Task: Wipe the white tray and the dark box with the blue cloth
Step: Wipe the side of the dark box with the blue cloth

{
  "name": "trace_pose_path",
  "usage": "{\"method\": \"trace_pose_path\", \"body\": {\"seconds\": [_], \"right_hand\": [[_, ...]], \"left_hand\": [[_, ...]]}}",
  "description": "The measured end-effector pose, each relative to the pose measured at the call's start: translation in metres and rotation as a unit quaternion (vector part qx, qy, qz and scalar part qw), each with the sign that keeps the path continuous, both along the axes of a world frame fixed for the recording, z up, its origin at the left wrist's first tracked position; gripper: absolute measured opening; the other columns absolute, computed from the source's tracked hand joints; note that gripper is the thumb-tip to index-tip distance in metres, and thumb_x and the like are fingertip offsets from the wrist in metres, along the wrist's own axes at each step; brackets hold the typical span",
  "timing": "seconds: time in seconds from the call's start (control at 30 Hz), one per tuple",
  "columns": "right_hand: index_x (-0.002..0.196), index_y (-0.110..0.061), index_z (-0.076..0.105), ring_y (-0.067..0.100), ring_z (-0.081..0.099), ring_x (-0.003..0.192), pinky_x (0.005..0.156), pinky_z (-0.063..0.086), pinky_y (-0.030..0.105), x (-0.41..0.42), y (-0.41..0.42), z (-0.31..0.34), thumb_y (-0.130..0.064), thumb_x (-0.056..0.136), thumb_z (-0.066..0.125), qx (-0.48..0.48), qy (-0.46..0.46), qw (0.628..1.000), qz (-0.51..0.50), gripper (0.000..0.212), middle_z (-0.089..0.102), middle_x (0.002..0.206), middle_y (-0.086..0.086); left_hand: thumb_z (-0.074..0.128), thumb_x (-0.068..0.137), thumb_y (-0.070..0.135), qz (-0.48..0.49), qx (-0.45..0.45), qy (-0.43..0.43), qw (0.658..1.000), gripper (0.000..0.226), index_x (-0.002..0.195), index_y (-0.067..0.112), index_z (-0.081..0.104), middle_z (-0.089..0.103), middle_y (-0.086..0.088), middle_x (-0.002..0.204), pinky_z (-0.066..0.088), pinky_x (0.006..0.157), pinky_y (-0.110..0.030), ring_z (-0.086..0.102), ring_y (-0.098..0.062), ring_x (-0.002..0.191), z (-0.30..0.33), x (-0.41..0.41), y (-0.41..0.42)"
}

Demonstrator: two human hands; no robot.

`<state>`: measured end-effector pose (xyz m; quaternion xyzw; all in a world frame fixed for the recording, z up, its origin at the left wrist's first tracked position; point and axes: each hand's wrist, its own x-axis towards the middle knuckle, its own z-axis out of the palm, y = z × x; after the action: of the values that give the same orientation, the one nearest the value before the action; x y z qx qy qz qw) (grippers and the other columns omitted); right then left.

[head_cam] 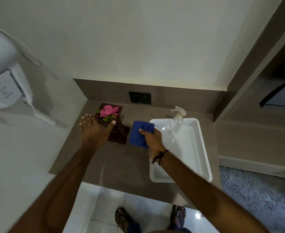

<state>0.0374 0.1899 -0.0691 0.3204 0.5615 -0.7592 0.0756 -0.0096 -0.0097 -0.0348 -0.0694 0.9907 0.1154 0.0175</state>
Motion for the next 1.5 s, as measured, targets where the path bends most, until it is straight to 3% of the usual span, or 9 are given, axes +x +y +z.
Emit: {"method": "trace_pose_path", "body": {"seconds": [0.17, 0.43, 0.6, 0.73, 0.87, 1.03, 1.23, 1.4, 1.5], "right_hand": [[0.121, -0.021, 0.058, 0.023, 0.064, 0.105, 0.09, 0.054, 0.033, -0.019, -0.066, 0.017, -0.012, 0.093, 0.058, 0.018, 0.09, 0.993, 0.074, 0.029, 0.063, 0.11, 0.005], [0.155, -0.015, 0.012, 0.031, 0.046, 0.134, 0.113, 0.037, 0.042, -0.039, -0.091, -0.061, -0.003, 0.093, 0.049, 0.204, 0.08, 0.955, 0.199, 0.073, 0.039, 0.152, 0.013], [0.151, -0.034, 0.025, 0.022, 0.046, 0.131, 0.114, 0.033, 0.044, -0.076, -0.077, -0.102, 0.002, 0.084, 0.048, 0.261, 0.064, 0.932, 0.244, 0.079, 0.045, 0.145, 0.003], [0.156, -0.015, 0.011, 0.03, 0.04, 0.138, 0.115, 0.035, 0.047, -0.043, -0.1, -0.094, -0.004, 0.089, 0.045, 0.183, 0.03, 0.964, 0.191, 0.076, 0.033, 0.156, 0.014], [0.138, -0.003, 0.046, 0.04, 0.06, 0.11, 0.071, 0.05, 0.035, -0.052, -0.09, -0.057, -0.006, 0.094, 0.048, -0.025, -0.061, 0.995, 0.072, 0.045, 0.057, 0.13, 0.026], [0.134, -0.004, 0.05, 0.014, 0.061, 0.078, 0.066, 0.055, 0.023, -0.051, -0.069, 0.003, -0.002, 0.095, 0.05, -0.126, 0.04, 0.99, 0.043, 0.039, 0.064, 0.105, 0.008], [0.123, -0.016, 0.049, 0.031, 0.062, 0.102, 0.094, 0.051, 0.053, -0.037, -0.096, -0.044, -0.001, 0.09, 0.044, 0.106, 0.079, 0.985, 0.114, 0.037, 0.062, 0.111, 0.012], [0.143, -0.013, 0.035, 0.032, 0.055, 0.118, 0.101, 0.048, 0.047, -0.066, -0.082, -0.069, 0.005, 0.083, 0.043, 0.24, 0.023, 0.951, 0.196, 0.063, 0.052, 0.134, 0.013], [0.125, -0.01, 0.047, 0.031, 0.059, 0.109, 0.089, 0.051, 0.039, -0.067, -0.085, -0.069, 0.011, 0.08, 0.039, 0.208, 0.017, 0.962, 0.174, 0.051, 0.055, 0.111, 0.006]], "left_hand": [[0.043, 0.086, 0.072, 0.019, 0.027, -0.019, 0.999, 0.107, 0.154, -0.003, 0.009, 0.011, -0.024, 0.164, 0.003, 0.124, -0.048, 0.006, -0.035, 0.153, 0.002, -0.001, 0.005], [0.049, 0.087, 0.067, 0.001, 0.023, -0.005, 1.0, 0.102, 0.153, -0.004, 0.015, 0.018, -0.025, 0.162, 0.009, 0.122, -0.055, 0.011, -0.038, 0.152, -0.003, -0.006, 0.001], [0.04, 0.084, 0.076, 0.003, 0.024, -0.021, 0.999, 0.109, 0.154, -0.003, 0.009, 0.012, -0.023, 0.164, 0.004, 0.123, -0.051, 0.005, -0.034, 0.153, -0.008, -0.004, -0.001], [0.035, 0.083, 0.079, 0.011, 0.04, -0.058, 0.997, 0.112, 0.154, -0.001, -0.001, 0.002, -0.02, 0.166, -0.003, 0.123, -0.047, -0.004, -0.029, 0.154, -0.006, -0.006, -0.002], [0.033, 0.082, 0.081, 0.014, 0.043, -0.063, 0.997, 0.113, 0.155, 0.0, 0.0, 0.003, -0.02, 0.166, -0.003, 0.123, -0.048, -0.004, -0.029, 0.154, -0.007, -0.005, -0.005], [0.036, 0.082, 0.079, 0.014, 0.044, -0.048, 0.998, 0.113, 0.154, -0.001, 0.003, 0.009, -0.021, 0.165, 0.0, 0.123, -0.051, 0.001, -0.033, 0.154, -0.009, -0.008, -0.003], [0.036, 0.083, 0.078, 0.015, 0.046, -0.052, 0.997, 0.111, 0.154, 0.0, 0.001, 0.006, -0.02, 0.165, -0.001, 0.123, -0.05, -0.002, -0.031, 0.154, -0.009, -0.006, -0.003], [0.034, 0.083, 0.08, 0.011, 0.04, -0.059, 0.997, 0.112, 0.155, 0.001, 0.0, 0.003, -0.019, 0.166, -0.003, 0.123, -0.049, -0.004, -0.03, 0.154, -0.008, -0.006, -0.003], [0.03, 0.081, 0.082, 0.01, 0.036, -0.057, 0.998, 0.114, 0.155, 0.001, -0.001, 0.003, -0.018, 0.166, -0.003, 0.123, -0.049, -0.004, -0.029, 0.154, -0.009, -0.007, -0.004]]}}
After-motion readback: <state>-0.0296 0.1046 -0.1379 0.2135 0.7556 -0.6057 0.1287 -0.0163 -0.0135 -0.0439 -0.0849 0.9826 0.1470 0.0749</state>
